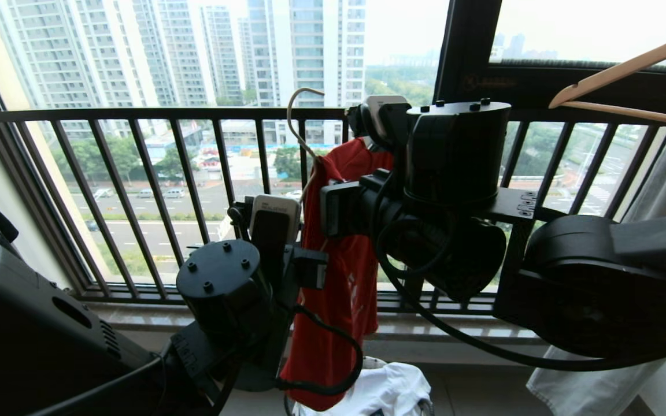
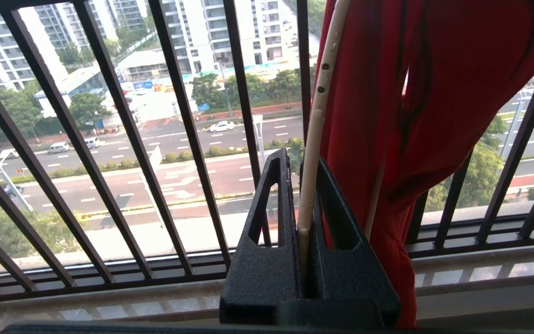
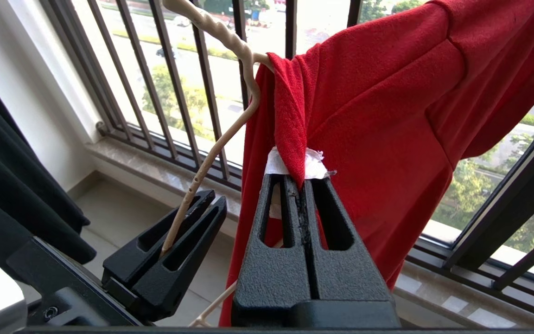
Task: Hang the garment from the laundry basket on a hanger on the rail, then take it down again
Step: Hang the clothes on the clothes rack
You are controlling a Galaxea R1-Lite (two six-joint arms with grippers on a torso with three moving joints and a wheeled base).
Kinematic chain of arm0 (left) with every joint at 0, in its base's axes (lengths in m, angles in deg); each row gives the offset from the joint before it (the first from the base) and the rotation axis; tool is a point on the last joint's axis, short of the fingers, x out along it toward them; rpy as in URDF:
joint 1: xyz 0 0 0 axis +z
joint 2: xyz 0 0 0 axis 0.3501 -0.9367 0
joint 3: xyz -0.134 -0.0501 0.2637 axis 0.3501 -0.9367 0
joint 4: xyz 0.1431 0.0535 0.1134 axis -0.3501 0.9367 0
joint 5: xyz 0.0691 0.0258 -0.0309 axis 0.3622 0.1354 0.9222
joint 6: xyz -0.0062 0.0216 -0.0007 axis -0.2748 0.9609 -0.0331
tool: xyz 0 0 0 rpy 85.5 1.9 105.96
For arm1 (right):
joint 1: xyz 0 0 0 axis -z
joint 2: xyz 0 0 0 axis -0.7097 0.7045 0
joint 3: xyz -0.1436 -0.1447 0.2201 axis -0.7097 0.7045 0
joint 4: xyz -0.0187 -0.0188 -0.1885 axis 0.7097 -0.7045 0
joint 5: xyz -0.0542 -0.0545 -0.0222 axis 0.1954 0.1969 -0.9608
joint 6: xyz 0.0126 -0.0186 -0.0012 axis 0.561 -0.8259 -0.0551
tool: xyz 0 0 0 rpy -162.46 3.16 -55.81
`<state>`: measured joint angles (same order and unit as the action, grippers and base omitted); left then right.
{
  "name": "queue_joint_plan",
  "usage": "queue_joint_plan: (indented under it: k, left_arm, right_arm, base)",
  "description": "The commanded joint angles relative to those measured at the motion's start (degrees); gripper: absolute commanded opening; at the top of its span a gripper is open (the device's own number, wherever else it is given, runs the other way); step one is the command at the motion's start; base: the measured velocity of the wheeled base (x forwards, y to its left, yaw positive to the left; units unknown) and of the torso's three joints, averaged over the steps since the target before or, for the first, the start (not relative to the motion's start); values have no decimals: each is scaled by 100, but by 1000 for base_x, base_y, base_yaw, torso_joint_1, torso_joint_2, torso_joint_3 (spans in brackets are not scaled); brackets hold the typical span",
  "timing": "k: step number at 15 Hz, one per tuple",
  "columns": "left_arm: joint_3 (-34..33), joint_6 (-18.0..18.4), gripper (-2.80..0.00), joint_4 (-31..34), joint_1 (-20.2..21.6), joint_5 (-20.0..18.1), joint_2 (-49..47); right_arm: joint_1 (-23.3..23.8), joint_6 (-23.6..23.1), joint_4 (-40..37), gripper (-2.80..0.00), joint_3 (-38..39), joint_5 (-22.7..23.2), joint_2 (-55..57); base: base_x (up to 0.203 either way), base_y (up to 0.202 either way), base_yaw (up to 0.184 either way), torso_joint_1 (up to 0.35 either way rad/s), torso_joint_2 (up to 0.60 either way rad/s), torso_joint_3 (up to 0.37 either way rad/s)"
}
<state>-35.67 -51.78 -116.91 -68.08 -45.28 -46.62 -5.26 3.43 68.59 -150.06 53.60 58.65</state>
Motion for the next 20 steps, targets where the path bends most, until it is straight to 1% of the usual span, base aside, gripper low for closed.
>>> queue_joint_plan:
  k: [1,8,9,16,20]
  left_arm:
    - [-4,3,-280,-44,-4,28,-15]
    - [-4,3,-280,-44,-4,28,19]
    - [5,3,-280,-44,-4,28,46]
    - [67,12,-280,-44,22,19,415]
    - [58,4,-280,-11,141,-57,616]
  right_arm:
    - [-51,2,13,-280,12,-11,-46]
    - [-51,2,13,-280,12,-19,-38]
    - [-51,2,13,0,12,-19,-37]
    - [-16,-7,13,0,-5,-19,-28]
    - [399,-275,6,0,-45,-11,-68]
  base:
    - [0,0,0,0,0,0]
    - [0,0,0,0,0,0]
    - [0,0,0,0,0,0]
    - [0,0,0,0,0,0]
    - [0,0,0,0,0,0]
